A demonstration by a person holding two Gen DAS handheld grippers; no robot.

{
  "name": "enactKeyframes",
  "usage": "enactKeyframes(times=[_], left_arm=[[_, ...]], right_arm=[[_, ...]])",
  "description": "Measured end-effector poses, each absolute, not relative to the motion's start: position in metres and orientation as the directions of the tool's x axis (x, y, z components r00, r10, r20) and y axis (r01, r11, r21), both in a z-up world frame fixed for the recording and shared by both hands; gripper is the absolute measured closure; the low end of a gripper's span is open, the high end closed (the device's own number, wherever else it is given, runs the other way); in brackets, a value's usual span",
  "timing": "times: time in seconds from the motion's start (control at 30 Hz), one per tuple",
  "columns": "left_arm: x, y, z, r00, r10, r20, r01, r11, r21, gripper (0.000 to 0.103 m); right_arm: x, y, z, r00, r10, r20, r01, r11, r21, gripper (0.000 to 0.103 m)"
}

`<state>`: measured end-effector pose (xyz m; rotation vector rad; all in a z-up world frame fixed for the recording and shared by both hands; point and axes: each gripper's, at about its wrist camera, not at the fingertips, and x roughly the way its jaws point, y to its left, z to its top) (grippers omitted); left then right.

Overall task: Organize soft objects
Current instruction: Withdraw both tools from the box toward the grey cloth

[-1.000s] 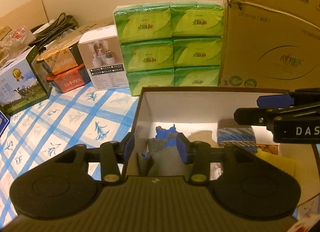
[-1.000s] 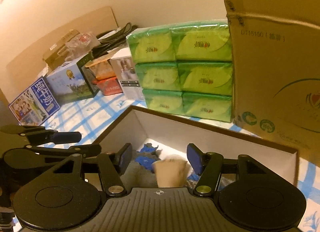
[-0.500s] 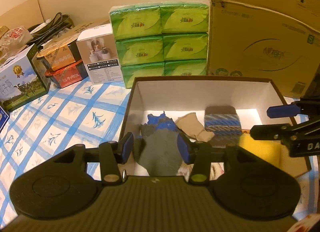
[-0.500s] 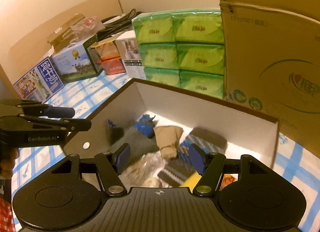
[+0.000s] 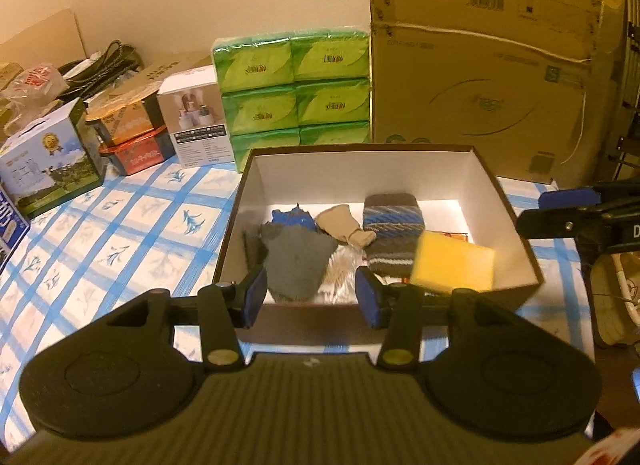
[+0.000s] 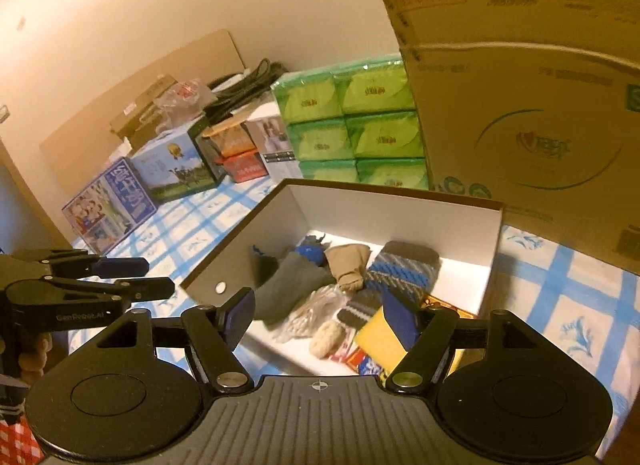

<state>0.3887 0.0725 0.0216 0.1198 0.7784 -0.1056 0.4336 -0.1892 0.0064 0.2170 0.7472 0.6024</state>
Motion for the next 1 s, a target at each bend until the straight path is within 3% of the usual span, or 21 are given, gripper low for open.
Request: enactKeyframes(times=[0.37,1.0], left_arm=[[0.303,0.062,0.038,0.722,-0.031,-0.691,0.101,0.993,0.062,0.053],[0.199,0.042,0.0,0.662,-0.019,-0.749,0.052,0.998,0.021,0.052]], right_arm=[[0.356,-0.211,0.012,0.565,0.587,-0.58,-0.436,0.809,0.394,0.031],[0.262,-0.233,-0.015,0.528,0.586,-0.615,-0.38,0.81,0.447,0.031]])
